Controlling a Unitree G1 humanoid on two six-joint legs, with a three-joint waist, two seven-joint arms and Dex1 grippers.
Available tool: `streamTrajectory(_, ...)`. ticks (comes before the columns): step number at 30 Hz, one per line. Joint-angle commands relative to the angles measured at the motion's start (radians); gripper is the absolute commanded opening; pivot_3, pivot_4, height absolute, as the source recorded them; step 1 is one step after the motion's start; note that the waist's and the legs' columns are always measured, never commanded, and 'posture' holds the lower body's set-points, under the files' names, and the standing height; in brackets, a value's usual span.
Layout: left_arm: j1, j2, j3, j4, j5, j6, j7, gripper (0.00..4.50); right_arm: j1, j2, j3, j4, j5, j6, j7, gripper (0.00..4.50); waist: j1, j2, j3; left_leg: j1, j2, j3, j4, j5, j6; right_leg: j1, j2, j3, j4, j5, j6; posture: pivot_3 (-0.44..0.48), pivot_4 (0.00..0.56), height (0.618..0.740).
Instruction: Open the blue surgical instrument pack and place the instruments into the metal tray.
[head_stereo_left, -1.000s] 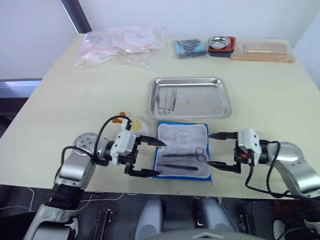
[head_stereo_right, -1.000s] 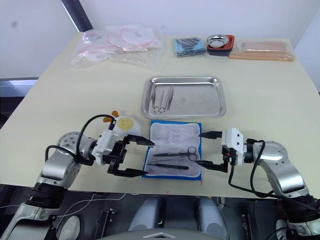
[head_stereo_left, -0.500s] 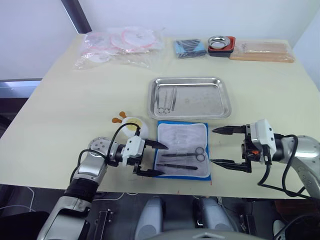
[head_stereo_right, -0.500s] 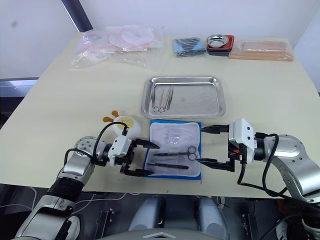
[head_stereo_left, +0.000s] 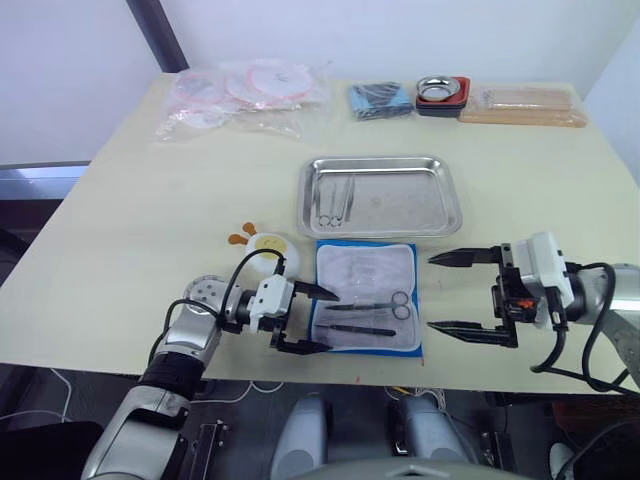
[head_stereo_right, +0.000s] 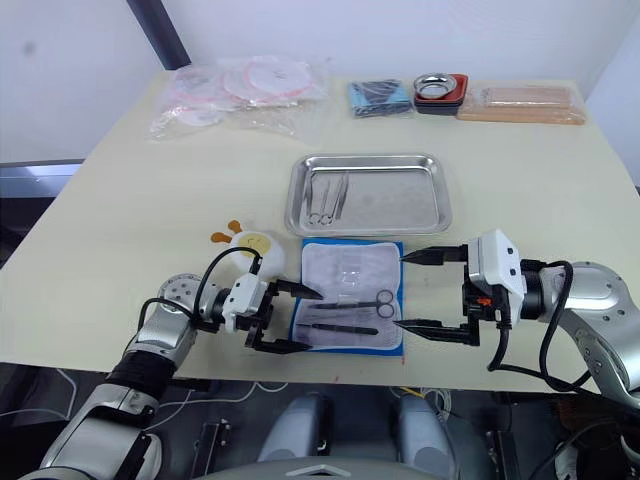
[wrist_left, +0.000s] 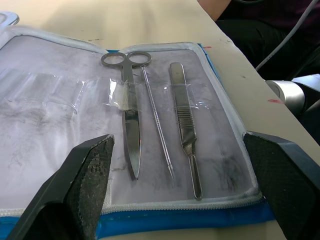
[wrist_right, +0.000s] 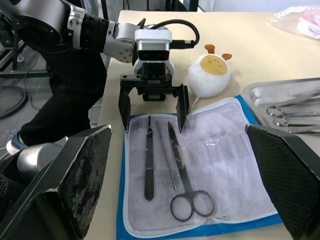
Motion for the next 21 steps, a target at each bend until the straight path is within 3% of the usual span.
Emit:
streamTrajectory(1,0.020,0.002,-0.035,0.058,0.049,0.026,-0.014,4.37,-0.022,0.005,-0.001,-0.007,-0.016,-0.008,-0.019,4.50,0.000,0.001,-0.001,0.000,0.000,0.000,0.000,0.000,0.000,0.000,0.000,0.000,0.000,0.000,0.000,0.000,0.150,0.740)
streamTrajectory(13,0.008,0.004,-0.069,0.051,0.075,0.119,0.006,4.37,-0.152,0.080,0.259,0.130,-0.340,-0.039,-0.138,4.50,0.002,0.005,-0.005,0.000,0.000,0.000,0.001,0.000,0.000,0.000,0.000,0.000,0.000,0.000,0.000,0.000,0.150,0.740)
streamTrajectory(21,0.001,-0.001,-0.081,0.044,0.086,0.142,0.024,4.37,-0.251,0.167,0.399,0.273,-0.487,-0.082,-0.133,4.50,0.002,0.006,-0.007,0.000,0.000,0.000,0.001,0.000,0.000,0.000,0.000,0.000,0.001,0.000,0.000,0.000,0.150,0.740)
